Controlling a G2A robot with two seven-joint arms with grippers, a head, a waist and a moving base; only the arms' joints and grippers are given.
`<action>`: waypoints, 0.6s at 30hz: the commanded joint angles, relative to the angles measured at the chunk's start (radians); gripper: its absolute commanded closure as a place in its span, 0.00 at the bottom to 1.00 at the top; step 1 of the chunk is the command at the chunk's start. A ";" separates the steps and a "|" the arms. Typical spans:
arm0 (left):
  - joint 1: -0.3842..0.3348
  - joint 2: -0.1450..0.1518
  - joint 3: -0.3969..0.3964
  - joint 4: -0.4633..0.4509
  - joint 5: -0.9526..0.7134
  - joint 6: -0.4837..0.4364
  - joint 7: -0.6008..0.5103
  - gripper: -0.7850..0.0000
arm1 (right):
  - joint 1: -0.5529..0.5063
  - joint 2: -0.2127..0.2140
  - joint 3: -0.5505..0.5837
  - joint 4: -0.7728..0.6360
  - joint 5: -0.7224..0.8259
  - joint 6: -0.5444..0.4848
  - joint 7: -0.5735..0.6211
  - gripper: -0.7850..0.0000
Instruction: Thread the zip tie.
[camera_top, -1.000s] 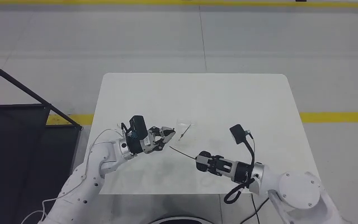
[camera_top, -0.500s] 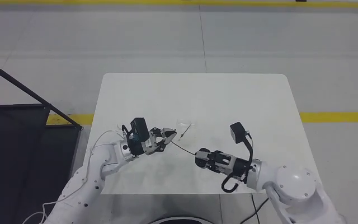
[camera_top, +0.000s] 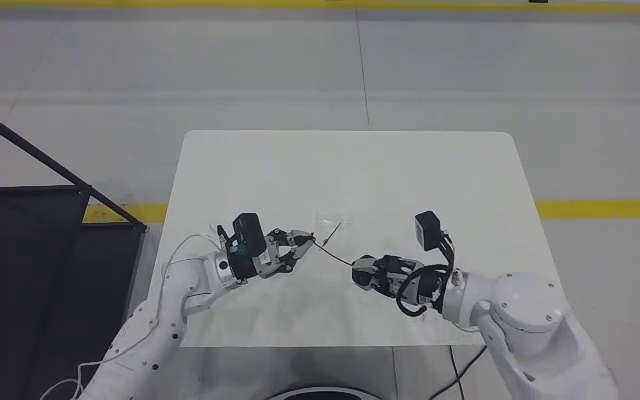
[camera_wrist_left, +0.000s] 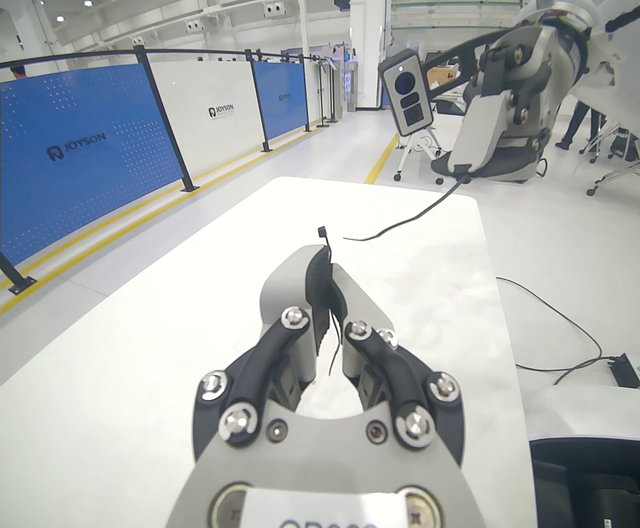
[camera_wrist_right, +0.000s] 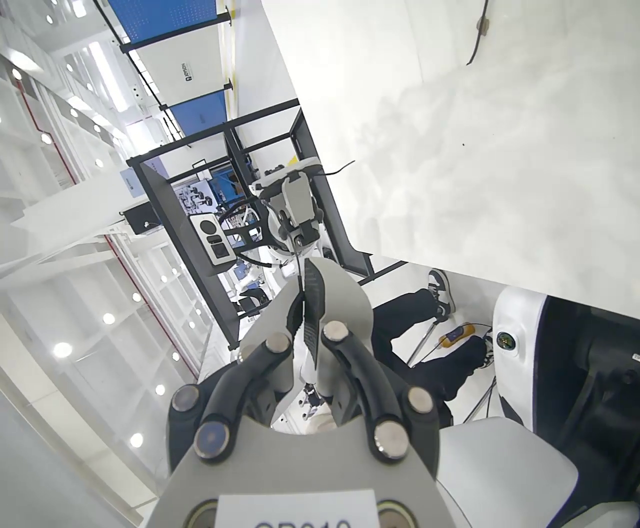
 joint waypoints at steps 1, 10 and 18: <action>0.000 0.000 0.000 0.000 -0.001 0.000 0.001 1.00 | 0.010 -0.001 -0.001 0.006 0.017 0.014 -0.008 1.00; 0.000 0.000 0.000 0.000 -0.001 0.000 0.001 1.00 | 0.033 -0.001 -0.006 0.021 0.060 0.032 -0.036 1.00; 0.000 0.000 0.000 0.000 -0.001 0.000 0.001 1.00 | 0.039 0.001 -0.005 0.030 0.081 0.036 -0.050 1.00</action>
